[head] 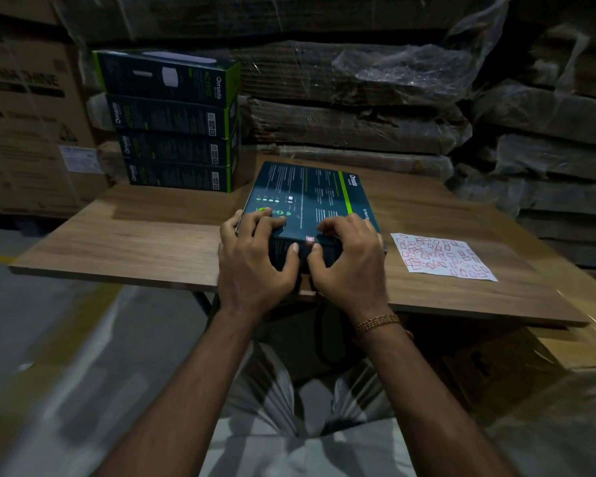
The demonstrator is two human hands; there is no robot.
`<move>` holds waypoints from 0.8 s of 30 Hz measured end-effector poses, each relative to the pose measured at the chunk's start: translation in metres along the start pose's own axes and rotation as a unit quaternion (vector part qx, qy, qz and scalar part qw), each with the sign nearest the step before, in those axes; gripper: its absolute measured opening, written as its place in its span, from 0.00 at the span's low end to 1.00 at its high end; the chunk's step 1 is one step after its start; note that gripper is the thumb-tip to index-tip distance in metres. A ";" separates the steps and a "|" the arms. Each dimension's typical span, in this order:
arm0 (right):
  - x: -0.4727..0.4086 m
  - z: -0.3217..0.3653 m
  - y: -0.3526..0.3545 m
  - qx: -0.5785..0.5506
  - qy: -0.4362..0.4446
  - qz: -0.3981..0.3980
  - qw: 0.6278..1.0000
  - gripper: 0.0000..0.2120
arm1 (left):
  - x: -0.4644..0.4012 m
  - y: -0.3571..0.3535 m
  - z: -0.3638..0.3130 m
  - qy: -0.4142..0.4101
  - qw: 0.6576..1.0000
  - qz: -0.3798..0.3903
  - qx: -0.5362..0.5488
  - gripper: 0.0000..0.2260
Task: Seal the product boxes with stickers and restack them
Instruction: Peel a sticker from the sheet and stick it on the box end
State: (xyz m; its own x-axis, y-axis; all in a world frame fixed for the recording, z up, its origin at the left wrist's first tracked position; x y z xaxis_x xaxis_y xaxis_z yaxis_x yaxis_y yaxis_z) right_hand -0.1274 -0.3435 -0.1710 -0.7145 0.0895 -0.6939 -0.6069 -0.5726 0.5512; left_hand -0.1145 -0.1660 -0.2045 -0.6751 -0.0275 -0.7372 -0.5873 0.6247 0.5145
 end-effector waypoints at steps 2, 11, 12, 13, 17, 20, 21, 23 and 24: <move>0.000 0.001 0.001 -0.003 0.000 -0.013 1.000 0.11 | 0.000 0.000 0.000 0.002 1.000 -0.002 0.005 0.21; 0.002 -0.003 -0.001 -0.001 0.003 -0.015 1.000 0.12 | 0.001 -0.003 0.001 0.002 1.000 0.001 0.005 0.21; 0.001 -0.003 -0.001 -0.005 0.002 -0.016 1.000 0.11 | 0.000 -0.003 0.001 0.003 1.000 0.002 0.006 0.21; 0.001 -0.002 -0.001 -0.010 0.000 -0.018 1.000 0.10 | 0.000 -0.003 0.001 0.005 1.000 0.004 0.005 0.21; 0.000 -0.001 -0.001 -0.007 -0.004 -0.028 1.000 0.11 | 0.000 -0.002 0.000 0.013 1.000 0.009 0.005 0.21; 0.001 -0.002 -0.001 -0.005 0.004 -0.023 1.000 0.11 | 0.001 -0.002 0.000 0.013 1.000 0.011 0.014 0.21; 0.001 -0.002 -0.001 -0.006 0.006 -0.020 1.000 0.11 | 0.001 -0.003 0.000 0.013 1.000 0.013 0.014 0.21; 0.001 -0.003 -0.001 -0.007 0.007 -0.018 1.000 0.12 | 0.001 -0.003 0.000 0.014 1.000 0.015 0.013 0.21; 0.001 -0.003 -0.001 -0.007 0.006 -0.018 1.000 0.12 | 0.001 -0.003 0.000 0.014 1.000 0.014 0.014 0.21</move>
State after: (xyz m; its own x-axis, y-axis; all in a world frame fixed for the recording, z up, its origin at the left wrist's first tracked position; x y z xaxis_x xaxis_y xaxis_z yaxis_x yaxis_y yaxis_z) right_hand -0.1268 -0.3457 -0.1740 -0.6877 0.1000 -0.7191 -0.6273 -0.5803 0.5193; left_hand -0.1133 -0.1676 -0.2067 -0.7041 -0.0319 -0.7094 -0.5556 0.6468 0.5225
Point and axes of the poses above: each hand's wrist, its own x-axis away from the middle knuckle, its own y-axis out of the back of the hand, z = x × y, the point moved 8 cm from there along -x, towards the middle knuckle, and after that the axes turned 6 degrees about -y, right-handed, at the moved point
